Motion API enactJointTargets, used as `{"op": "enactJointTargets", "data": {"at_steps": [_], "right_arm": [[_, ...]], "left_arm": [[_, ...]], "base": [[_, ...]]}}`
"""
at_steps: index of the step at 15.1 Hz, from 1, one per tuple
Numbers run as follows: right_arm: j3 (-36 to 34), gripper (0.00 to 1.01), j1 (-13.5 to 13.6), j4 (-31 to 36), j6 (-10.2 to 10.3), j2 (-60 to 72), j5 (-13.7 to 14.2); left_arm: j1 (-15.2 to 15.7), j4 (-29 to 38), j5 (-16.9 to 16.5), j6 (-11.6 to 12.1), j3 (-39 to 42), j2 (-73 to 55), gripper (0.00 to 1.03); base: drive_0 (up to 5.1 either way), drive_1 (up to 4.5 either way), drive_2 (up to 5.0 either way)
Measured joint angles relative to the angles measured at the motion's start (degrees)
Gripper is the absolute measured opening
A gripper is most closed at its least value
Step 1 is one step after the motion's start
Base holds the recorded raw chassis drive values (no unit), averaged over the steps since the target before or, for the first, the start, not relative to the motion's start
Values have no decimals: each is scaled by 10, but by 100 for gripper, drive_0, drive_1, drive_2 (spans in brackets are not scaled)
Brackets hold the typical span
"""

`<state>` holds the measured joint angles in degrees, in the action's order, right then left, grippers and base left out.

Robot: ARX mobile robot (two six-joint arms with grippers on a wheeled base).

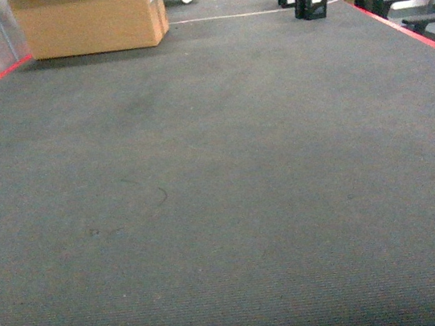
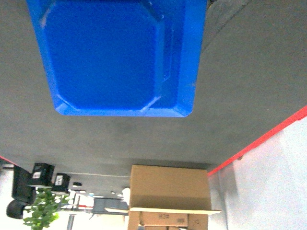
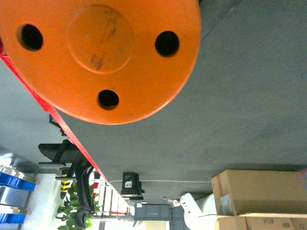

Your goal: Sort blue parts and orange caps into right shelf containers

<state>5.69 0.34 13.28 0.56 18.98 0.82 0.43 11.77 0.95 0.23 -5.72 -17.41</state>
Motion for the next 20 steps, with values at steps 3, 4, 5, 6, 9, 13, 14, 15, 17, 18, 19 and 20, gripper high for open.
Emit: {"op": "enactJointTargets", "data": {"at_steps": [3,4,5,6,9,13,14,15,17,18,19,20], "right_arm": [[-23,46,-3,-19,-1,-37,-8],[-27,46,-3,-26,-2,-50,-8],[-30,46,-3,-32,-2,-61,-8],[-36,46,-3,-41,-2,-73,-8],[-49,46,-3,-141,-2,-174,-10],[-49,46,-3,-136,-2,-187,-9],[-49,46,-3,-136,-2,-187,-9],[-49,46,-3,-136,-2,-187,-9],[-49,46,-3,-136,-2,-187,-9],[-49,46,-3,-136,-2,-187,-9],[-49,46,-3,-136,-2,-187,-9],[-49,46,-3,-136,-2,-187,-9]], "left_arm": [[-5,-18,-9,0,25,35,43],[-5,-23,-9,0,26,46,43],[-5,-29,-9,0,30,57,43],[-5,-37,-9,0,35,67,43],[-5,-112,-9,-1,46,168,43],[-5,-121,-9,-1,51,168,43],[-5,-122,-9,-1,51,168,43],[-5,-122,-9,-1,51,168,43],[-5,-122,-9,-1,51,168,43],[-5,-122,-9,-1,51,168,43],[-5,-122,-9,-1,51,168,43],[-5,-122,-9,-1,51,168,43]], "base": [[0,0,0],[0,0,0],[0,0,0],[0,0,0],[0,0,0],[0,0,0],[0,0,0],[0,0,0],[0,0,0],[0,0,0],[0,0,0],[0,0,0]]}}
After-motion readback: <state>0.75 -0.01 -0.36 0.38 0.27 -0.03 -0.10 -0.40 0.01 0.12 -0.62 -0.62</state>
